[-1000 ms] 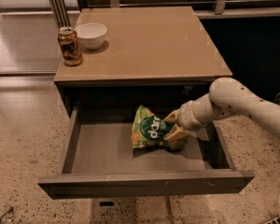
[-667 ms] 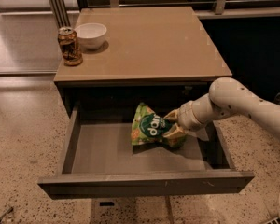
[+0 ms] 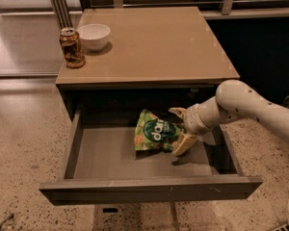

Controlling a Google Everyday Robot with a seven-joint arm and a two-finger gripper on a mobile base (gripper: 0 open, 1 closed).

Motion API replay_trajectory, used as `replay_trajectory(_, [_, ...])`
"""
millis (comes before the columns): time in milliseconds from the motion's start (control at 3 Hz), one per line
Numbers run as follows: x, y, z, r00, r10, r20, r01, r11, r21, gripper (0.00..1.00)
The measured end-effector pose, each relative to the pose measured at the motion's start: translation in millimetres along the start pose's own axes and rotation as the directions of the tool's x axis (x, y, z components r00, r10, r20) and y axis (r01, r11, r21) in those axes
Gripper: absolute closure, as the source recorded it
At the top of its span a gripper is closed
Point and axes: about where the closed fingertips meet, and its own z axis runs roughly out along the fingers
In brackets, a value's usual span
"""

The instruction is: Place green rice chip bag into top drawer

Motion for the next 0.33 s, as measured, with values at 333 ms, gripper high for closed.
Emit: replay_trajectory(333, [0.0, 0.0, 0.0, 1.0, 0.0, 0.0, 0.0, 1.0, 0.0, 0.0])
